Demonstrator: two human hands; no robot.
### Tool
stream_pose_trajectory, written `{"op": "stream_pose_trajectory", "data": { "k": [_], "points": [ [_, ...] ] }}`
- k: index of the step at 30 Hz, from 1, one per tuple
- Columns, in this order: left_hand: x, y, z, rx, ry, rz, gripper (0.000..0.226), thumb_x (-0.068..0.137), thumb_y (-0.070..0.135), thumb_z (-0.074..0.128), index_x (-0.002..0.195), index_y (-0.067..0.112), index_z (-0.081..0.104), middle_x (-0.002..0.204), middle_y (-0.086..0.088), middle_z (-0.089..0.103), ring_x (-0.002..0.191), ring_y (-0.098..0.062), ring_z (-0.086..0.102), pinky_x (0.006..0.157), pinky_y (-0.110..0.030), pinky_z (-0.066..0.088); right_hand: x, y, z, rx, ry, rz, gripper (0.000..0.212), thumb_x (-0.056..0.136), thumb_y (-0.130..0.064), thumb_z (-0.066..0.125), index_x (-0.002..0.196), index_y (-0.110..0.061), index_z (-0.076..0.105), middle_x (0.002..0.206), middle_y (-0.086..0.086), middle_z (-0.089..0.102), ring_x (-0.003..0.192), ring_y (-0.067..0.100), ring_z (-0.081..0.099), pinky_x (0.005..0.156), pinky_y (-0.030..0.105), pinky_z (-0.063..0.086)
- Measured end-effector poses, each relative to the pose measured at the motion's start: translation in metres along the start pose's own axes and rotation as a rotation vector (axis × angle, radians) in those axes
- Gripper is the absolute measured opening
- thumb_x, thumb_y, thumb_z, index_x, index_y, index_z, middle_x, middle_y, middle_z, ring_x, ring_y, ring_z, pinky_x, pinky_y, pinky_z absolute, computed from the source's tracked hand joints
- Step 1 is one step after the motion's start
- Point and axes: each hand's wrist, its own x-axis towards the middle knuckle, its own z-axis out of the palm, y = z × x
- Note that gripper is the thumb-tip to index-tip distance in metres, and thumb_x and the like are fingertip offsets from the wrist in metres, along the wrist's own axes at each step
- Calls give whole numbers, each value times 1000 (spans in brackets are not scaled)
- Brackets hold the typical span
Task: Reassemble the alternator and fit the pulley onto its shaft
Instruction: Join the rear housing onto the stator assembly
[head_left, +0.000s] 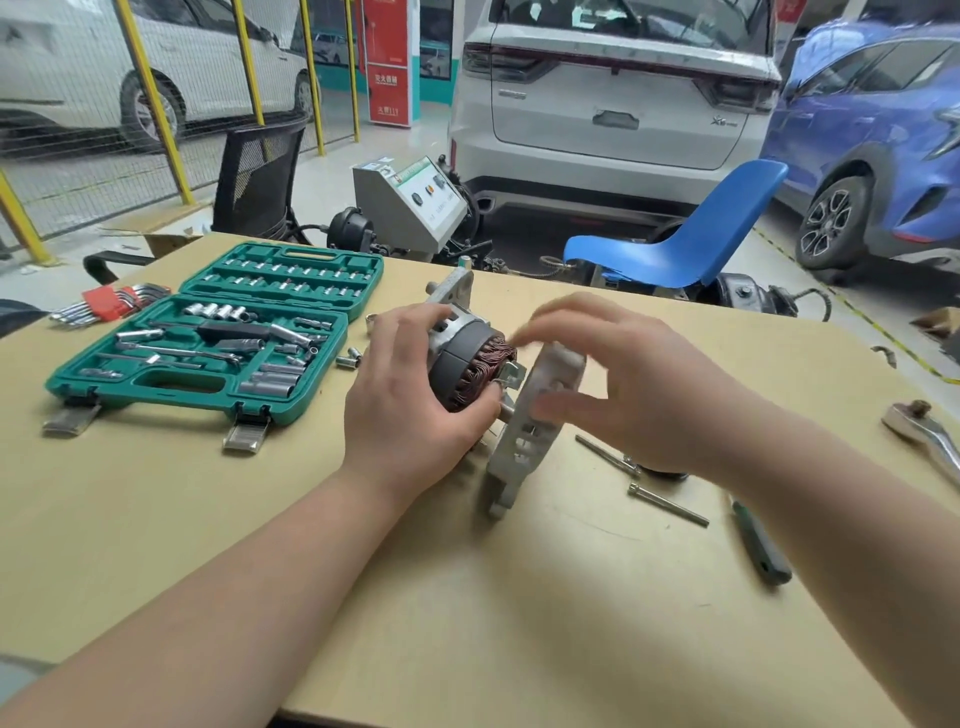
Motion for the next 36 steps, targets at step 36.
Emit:
{"op": "stream_pose_trajectory", "data": {
  "k": [36],
  "points": [
    [-14, -19, -17, -91, 92, -50, 75, 74, 31, 98, 138, 26, 58, 127, 0, 49, 96, 5, 48, 91, -6, 39, -6, 15, 106, 726, 411, 132, 125, 48, -43, 101, 153, -47, 34, 155, -3, 37, 148, 16, 40, 118, 43, 44]
  ]
}}
